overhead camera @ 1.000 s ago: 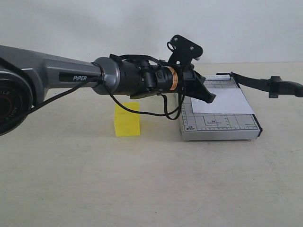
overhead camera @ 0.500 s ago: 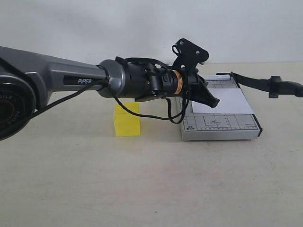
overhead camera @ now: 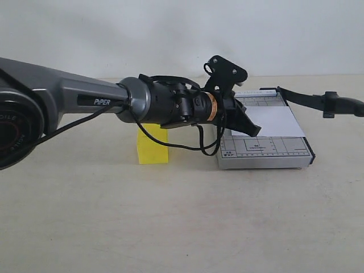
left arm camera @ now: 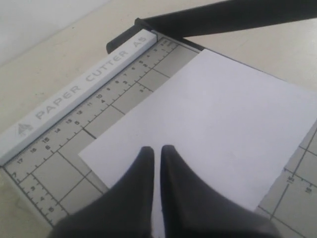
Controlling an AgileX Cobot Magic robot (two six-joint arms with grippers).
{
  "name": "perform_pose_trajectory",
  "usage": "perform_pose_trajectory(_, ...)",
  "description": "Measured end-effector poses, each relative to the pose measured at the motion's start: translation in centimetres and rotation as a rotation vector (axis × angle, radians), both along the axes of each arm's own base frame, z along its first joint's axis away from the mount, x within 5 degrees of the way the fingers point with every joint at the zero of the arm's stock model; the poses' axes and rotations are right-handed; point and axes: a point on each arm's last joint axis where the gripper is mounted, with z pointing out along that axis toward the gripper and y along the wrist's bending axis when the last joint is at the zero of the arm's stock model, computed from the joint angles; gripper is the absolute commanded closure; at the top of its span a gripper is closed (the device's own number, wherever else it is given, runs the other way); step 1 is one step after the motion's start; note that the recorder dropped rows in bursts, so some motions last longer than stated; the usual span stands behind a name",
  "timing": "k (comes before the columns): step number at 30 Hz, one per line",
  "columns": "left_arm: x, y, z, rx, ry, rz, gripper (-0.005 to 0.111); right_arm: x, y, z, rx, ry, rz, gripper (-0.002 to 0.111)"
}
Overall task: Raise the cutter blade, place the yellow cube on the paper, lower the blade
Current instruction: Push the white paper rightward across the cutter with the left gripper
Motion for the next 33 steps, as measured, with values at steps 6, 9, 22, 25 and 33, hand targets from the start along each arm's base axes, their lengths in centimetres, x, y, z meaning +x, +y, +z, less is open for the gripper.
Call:
perform_pose_trajectory(6,-0.1,-0.1,-0.8,0.001,0.009,-0.009,0.102,0.0,0.0,0.0,0.000,0.000,0.000,0.108)
perform_pose_trajectory(9,-0.1,-0.1,-1.1,0.005,0.013,-0.009,0.102,0.0,0.0,0.0,0.000,0.000,0.000,0.108)
perform_pose_trajectory(22,-0.3,-0.4,-2.2,-0.017,0.026,-0.044,0.102,0.0,0.0,0.0,0.000,0.000,0.000,0.108)
perform_pose_trajectory(25,-0.5,-0.6,-2.7,-0.037,0.032,-0.068,0.102,0.0,0.0,0.0,0.000,0.000,0.000,0.108)
perform_pose_trajectory(33,-0.7,-1.0,-3.1,-0.081,0.039,-0.103,0.102,0.0,0.0,0.0,0.000,0.000,0.000,0.108)
